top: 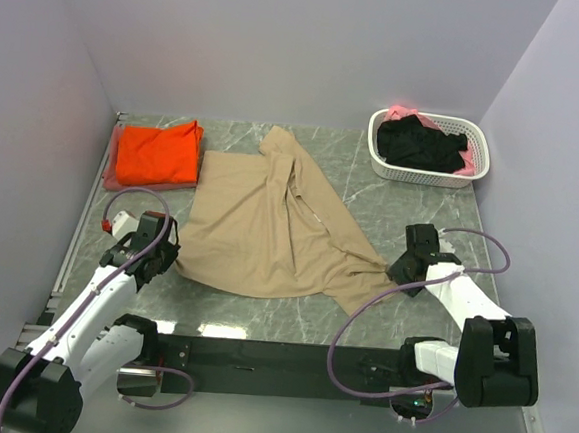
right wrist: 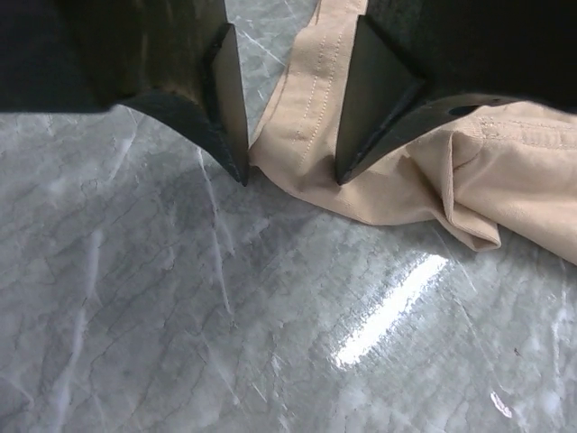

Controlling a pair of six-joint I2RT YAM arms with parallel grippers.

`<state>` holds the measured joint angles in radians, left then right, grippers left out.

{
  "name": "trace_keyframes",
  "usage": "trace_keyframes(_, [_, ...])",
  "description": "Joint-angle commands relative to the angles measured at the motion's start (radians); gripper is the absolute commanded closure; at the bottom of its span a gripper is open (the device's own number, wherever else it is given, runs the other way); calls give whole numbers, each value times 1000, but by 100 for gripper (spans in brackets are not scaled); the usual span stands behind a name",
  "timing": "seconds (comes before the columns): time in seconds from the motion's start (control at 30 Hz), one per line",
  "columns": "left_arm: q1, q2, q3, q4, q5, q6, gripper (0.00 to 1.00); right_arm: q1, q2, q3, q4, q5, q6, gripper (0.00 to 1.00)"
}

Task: Fold and stack the t-shirts
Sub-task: Flatten the tshirt out

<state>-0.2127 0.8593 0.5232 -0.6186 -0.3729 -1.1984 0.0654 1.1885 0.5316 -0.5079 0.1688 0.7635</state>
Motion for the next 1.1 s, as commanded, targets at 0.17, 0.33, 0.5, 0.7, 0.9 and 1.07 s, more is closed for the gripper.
trace_keyframes(0.17, [-2,18,37,-21,-44,-17,100,-6,45,-25,35,-20,-4,62])
trace_keyframes(0.33, [-2,27,41,-23,-31,-4,99,-4,39,-13,35,-23,-16,91])
trace_keyframes(0.5, [-2,8,55,-9,11,43,99,-4,-29,5,19,-40,-44,100])
trace_keyframes(0.7, [-4,-51,121,-44,17,56,99,-4,-268,59,-61,-26,-79,100])
trace_keyframes(0.9, [-4,-163,251,-73,17,79,99,-4,-481,206,-165,56,-113,100])
trace_keyframes(1.07, [-4,-264,377,-23,48,131,99,-4,-556,390,-221,112,-124,100])
